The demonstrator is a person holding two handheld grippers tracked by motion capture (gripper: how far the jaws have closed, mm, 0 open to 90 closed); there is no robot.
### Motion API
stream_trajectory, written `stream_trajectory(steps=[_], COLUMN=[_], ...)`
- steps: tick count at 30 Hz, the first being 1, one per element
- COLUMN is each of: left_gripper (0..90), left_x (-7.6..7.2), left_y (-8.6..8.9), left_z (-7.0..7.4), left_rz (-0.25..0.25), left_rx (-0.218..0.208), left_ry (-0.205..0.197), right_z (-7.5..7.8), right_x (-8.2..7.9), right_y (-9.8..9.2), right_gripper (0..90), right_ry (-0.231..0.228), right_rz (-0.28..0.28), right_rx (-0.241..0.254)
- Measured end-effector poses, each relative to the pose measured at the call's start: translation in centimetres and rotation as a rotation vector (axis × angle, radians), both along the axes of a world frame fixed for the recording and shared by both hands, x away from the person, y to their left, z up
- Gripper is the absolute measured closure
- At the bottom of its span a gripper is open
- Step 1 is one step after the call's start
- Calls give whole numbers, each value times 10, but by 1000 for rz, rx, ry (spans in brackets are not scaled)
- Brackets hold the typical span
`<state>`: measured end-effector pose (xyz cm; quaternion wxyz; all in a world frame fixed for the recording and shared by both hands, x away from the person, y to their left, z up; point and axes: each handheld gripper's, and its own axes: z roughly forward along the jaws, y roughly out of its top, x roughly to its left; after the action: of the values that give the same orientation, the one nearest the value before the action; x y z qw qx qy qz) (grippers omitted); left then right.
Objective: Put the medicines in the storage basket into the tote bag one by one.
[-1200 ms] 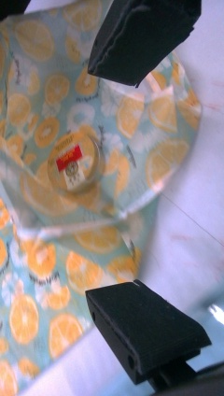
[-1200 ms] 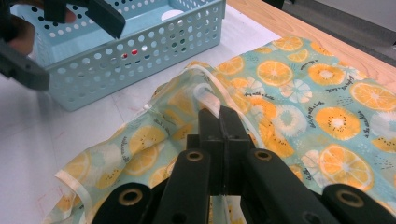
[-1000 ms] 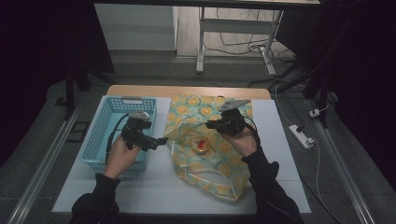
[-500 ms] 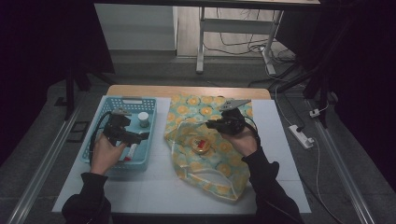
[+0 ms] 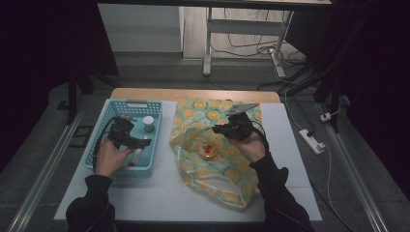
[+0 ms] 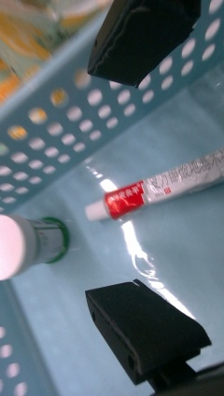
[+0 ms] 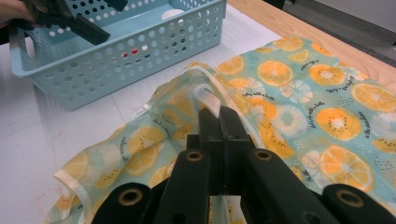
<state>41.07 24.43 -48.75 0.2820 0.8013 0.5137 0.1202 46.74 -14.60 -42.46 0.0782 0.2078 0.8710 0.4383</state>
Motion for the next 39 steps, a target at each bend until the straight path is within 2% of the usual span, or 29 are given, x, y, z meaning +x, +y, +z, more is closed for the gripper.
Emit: stream_trajectory(steps=[4,12,14,18,22,24,32,39], left_gripper=[2,33,73,220,404,448,567,662], left_x=[6,12,12,13,14,15,16,16], left_y=[-2,-8,-9,-11,-10,-11,-10,-10], left_z=[-6,-17,-19,-21,-22,-23,-25,-25], left_rz=[-13,4,7,-3,-9,-11,-6,-9], left_rx=[34,109,129,143,133,139,132,128], left_ry=[52,145,155,178,195,206,232,233], right_z=[-1,-1,-1,-1,-1,-1,-2,-2], right_x=[0,0,0,0,0,0,1,1], right_y=[1,1,1,2,1,1,0,0], right_gripper=[900,900,900,900,900,900,900,900], right_ry=[0,-1,-1,1,1,2,3,2], right_rz=[1,4,4,2,3,3,0,1], right_rx=[-1,-4,-4,-3,-4,-4,-4,-5])
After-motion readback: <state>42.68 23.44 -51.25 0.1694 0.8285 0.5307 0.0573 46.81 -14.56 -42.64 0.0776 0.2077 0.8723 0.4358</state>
